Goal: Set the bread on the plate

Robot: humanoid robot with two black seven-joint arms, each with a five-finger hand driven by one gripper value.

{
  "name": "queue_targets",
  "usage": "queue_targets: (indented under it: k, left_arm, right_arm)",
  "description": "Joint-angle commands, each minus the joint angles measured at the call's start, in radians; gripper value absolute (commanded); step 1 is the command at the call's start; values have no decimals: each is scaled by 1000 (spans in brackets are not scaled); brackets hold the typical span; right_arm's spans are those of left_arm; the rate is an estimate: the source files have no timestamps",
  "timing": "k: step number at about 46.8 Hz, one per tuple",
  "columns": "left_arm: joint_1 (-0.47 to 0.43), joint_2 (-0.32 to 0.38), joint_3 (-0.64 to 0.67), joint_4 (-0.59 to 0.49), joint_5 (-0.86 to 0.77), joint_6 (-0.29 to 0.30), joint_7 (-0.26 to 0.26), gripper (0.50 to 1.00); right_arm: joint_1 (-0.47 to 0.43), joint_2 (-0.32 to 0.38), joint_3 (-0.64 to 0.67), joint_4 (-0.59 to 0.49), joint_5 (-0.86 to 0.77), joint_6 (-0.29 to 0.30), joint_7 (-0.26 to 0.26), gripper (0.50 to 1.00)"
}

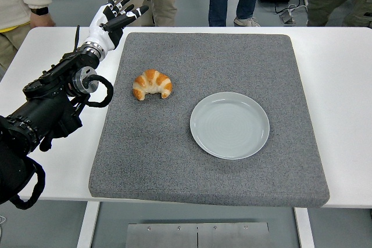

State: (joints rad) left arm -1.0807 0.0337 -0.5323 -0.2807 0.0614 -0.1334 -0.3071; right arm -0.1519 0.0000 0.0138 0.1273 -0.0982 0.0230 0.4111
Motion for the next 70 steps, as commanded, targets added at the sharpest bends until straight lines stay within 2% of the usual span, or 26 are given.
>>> queue_targets:
  k: [1, 43, 50, 57, 62, 67, 70]
  left_arm:
    - [1, 0, 0, 0, 0, 0, -1, 971]
    - [-12, 9, -14, 0, -2, -3, -4, 971]
    - [-16, 14, -6, -2, -2, -2, 8, 971]
    - [-16, 29, -14, -3, -2, -2, 52, 971]
    - [-18, 44, -9, -44, 0, -2, 59, 971]
    - [-13, 95, 3, -138, 9, 6, 57, 971]
    - [-10, 126, 12, -202, 17, 40, 59, 971]
  right_arm:
    - [0, 0, 0, 0, 0, 0, 0, 1000]
    - [0, 0, 0, 0, 0, 0, 0, 1000]
    - [0, 0, 0, 0, 0, 0, 0, 1000]
    - [0, 0, 0, 0, 0, 0, 0, 1000]
    - [0, 0, 0, 0, 0, 0, 0, 1000]
    - [0, 0, 0, 0, 0, 0, 0, 1000]
    - [0, 0, 0, 0, 0, 0, 0, 1000]
